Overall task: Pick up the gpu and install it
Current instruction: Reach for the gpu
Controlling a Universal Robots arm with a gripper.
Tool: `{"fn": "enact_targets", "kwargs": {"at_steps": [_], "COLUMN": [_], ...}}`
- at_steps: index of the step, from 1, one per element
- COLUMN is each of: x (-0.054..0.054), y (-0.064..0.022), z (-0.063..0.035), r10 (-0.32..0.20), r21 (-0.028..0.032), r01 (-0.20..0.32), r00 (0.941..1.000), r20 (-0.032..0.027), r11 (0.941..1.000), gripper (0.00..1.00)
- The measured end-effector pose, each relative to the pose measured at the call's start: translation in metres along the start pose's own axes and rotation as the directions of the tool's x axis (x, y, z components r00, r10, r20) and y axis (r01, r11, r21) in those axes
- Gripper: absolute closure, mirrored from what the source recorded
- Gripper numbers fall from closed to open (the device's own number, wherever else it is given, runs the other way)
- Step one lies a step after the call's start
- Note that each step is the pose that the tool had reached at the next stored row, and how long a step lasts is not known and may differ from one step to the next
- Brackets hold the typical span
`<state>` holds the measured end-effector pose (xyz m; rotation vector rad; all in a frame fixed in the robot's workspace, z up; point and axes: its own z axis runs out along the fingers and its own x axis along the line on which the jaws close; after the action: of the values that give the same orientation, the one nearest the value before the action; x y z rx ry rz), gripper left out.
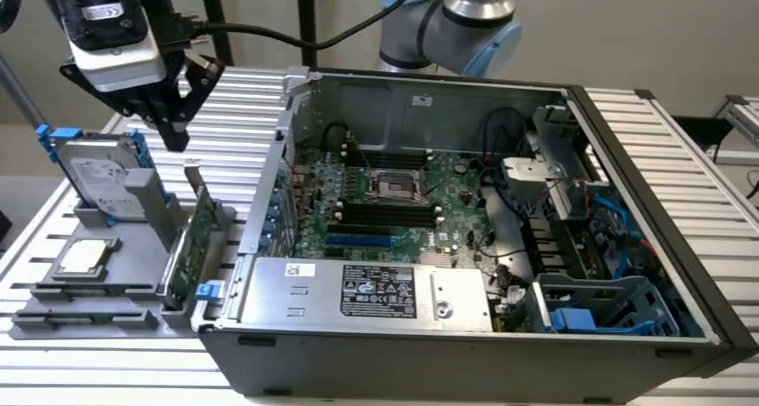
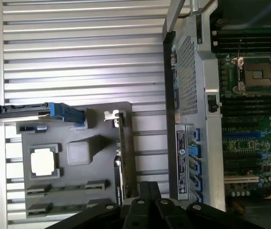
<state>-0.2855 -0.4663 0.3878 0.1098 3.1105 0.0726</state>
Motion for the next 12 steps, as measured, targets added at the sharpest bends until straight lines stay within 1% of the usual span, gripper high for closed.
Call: {"fn": "enact_targets", "kwargs": {"at_steps": [6,7,12], "x": [0.027,0.028,0.028], "y": [-0.0023,-0.0024,-0.0024], "z": [0.0020,0.0020,0.0020], "r10": [0.000,0.000,0.000], "r21": [0.0028,0.0028,0.0028], "r01": [0.000,0.000,0.000], "r00": [1.0000,1.0000,1.0000], "r20": [0.0002,0.0003,0.0003], "r11": [1.0000,1.0000,1.0000], "gripper": [0.89,0.89,0.89]}}
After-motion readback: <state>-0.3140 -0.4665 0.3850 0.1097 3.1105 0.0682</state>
